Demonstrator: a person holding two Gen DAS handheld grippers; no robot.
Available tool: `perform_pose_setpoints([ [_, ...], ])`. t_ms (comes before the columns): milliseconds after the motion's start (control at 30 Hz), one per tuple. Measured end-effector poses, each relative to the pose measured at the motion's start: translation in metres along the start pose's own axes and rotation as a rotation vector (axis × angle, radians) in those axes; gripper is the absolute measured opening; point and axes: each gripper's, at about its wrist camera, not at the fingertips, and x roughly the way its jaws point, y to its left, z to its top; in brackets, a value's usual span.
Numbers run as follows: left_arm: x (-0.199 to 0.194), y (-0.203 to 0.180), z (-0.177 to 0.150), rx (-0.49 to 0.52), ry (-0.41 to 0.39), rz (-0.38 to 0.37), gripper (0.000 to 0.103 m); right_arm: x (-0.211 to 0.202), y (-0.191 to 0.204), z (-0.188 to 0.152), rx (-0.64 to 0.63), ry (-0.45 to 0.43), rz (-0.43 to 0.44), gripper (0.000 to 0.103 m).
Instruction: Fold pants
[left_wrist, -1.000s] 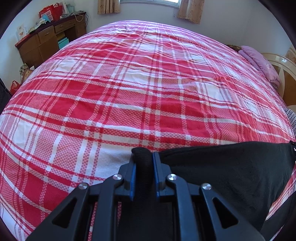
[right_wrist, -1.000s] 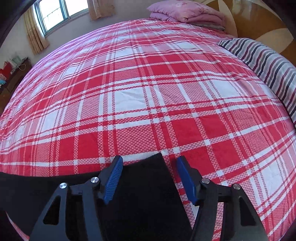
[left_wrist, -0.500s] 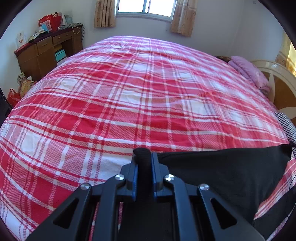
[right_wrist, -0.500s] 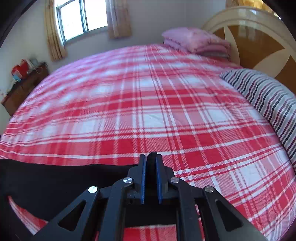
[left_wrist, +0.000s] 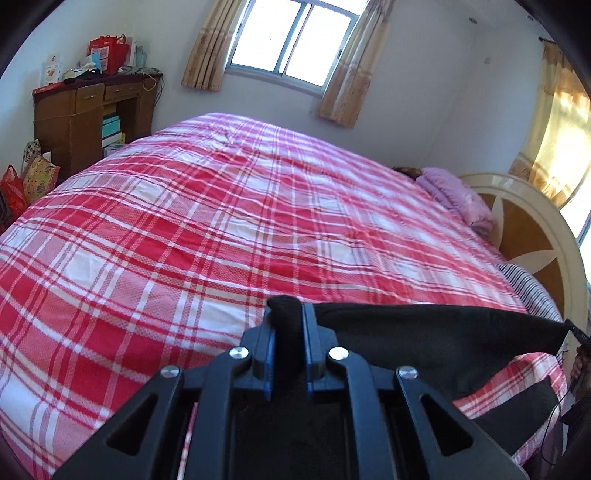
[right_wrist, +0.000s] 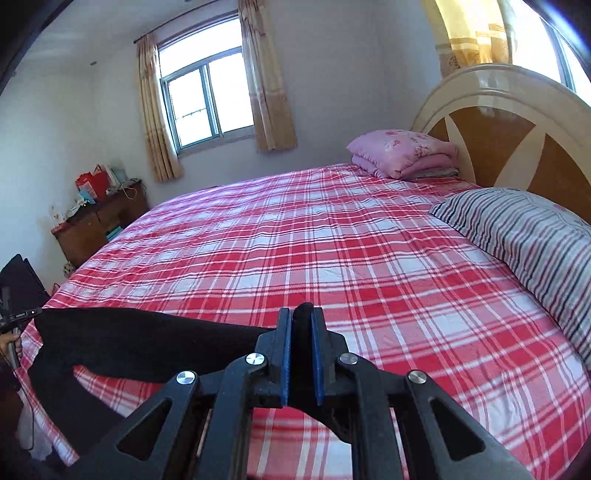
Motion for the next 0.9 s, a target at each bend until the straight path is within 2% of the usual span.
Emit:
perform_pose_setpoints([
  [167,-0.037,0.009,-0.028,-0.009,-0.031,-0.06,0.013,-0.041,-0.005,-0.034,0.01,-0.004,0.005,0.009],
  [367,-0.051,0.025,-0.073,-0.016,0.004,-0.079,0.013,-0.073,-0.017,-0.08,0.031,0.041,0.012,0.009],
  [500,-0.055,0.036,-0.099,-0.027,0.021,-0.098,0.013,-0.077,-0.024,-0.108,0.021,0.116,-0.011,0.009],
  [567,-0.054,0.038,-0.111,-0.007,0.036,-0.089,0.013,-0.069,-0.028,-0.123,0.004,0.188,-0.048,0.01],
  [633,-0.056,0.04,-0.118,0.006,0.037,-0.088,0.016,-0.059,-0.031,-0.135,-0.006,0.255,-0.059,0.01],
  [700,-0.06,0.043,-0.121,0.004,0.026,-0.097,0.02,-0.057,-0.033,-0.141,-0.001,0.274,-0.054,0.011],
  [733,-0.063,0.045,-0.121,0.002,0.023,-0.095,0.022,-0.058,-0.035,-0.14,0.004,0.279,-0.05,0.016],
  [767,-0.066,0.046,-0.121,0.004,0.02,-0.087,0.029,-0.059,-0.036,-0.138,0.009,0.29,-0.048,0.03],
  [800,-0.071,0.047,-0.119,0.008,0.007,-0.064,0.042,-0.06,-0.037,-0.136,0.008,0.297,-0.06,0.041],
  [833,-0.075,0.049,-0.119,0.013,-0.005,-0.05,0.048,-0.063,-0.037,-0.134,0.003,0.294,-0.078,0.06],
  [867,-0.08,0.052,-0.119,0.02,-0.017,-0.037,0.053,-0.067,-0.038,-0.132,0.001,0.289,-0.086,0.063],
  [900,-0.085,0.055,-0.118,0.024,-0.027,-0.026,0.053,-0.07,-0.037,-0.129,0.0,0.286,-0.09,0.063],
])
